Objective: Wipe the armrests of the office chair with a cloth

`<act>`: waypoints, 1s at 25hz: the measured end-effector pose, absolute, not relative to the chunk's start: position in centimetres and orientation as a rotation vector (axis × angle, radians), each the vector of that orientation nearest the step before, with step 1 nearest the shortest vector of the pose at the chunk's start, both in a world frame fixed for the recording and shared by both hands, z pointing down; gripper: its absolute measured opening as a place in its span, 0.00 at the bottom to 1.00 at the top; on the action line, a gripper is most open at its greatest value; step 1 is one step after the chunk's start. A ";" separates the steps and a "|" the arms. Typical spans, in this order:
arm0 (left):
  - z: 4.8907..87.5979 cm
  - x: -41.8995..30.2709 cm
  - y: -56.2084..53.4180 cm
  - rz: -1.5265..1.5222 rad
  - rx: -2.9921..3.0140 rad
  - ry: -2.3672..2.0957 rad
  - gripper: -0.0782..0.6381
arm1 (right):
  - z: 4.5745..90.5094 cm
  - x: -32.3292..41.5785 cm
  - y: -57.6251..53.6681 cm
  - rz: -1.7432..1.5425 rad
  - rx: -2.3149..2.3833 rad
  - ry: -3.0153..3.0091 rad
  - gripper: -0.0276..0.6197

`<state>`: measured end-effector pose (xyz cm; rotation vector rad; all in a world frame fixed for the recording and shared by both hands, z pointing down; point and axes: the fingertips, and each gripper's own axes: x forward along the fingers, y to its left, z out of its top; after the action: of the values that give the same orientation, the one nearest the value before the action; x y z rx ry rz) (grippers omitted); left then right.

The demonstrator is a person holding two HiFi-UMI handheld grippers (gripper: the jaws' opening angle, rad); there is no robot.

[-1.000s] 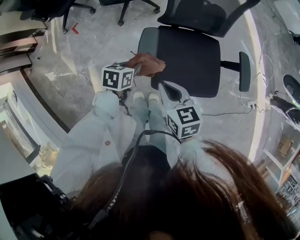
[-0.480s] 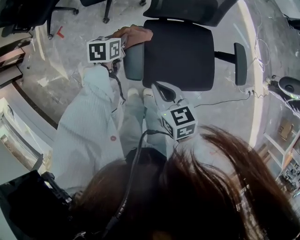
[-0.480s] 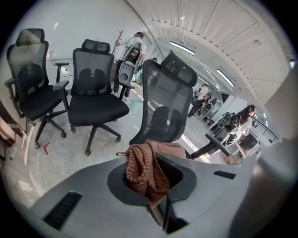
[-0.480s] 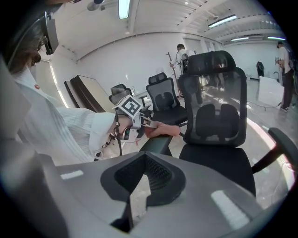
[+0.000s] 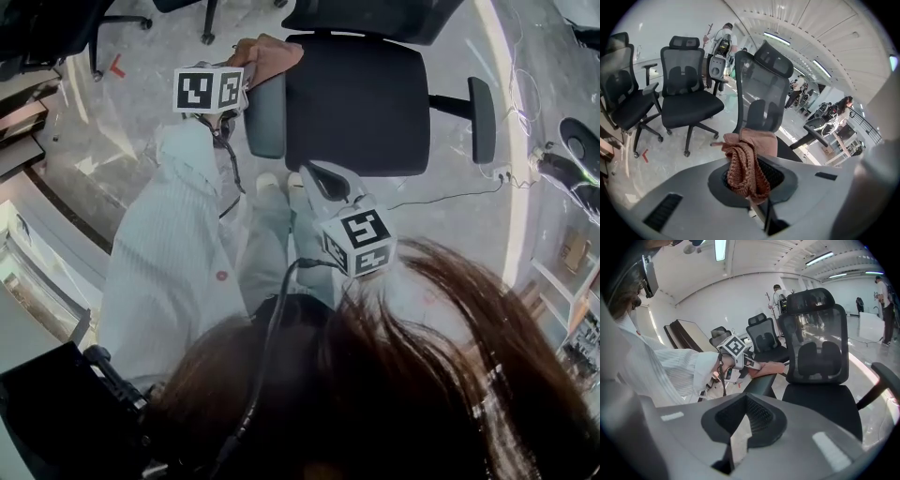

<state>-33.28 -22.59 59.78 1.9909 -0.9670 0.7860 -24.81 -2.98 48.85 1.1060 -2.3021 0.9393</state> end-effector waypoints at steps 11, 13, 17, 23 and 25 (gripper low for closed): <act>57.7 -32.5 -9.3 0.772 1.961 -0.812 0.16 | 47.1 -25.6 -1.3 0.916 1.088 -2.353 0.05; 57.4 -32.4 -7.0 0.752 1.949 -0.809 0.16 | 47.0 -25.7 -0.8 0.915 1.091 -2.361 0.05; 57.0 -32.4 -3.5 0.725 1.931 -0.804 0.16 | 46.8 -26.0 0.3 0.908 1.068 -2.375 0.05; 56.2 -33.2 -2.8 0.742 1.943 -0.839 0.16 | 46.7 -27.0 1.4 0.902 1.022 -2.373 0.05; 56.4 -33.3 -3.9 0.764 1.956 -0.847 0.16 | 46.9 -27.4 1.5 0.902 1.009 -2.368 0.05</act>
<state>-33.27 -3.95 56.43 1.9557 -0.8472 0.7637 -27.36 1.46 46.94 1.0093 -2.3679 0.9024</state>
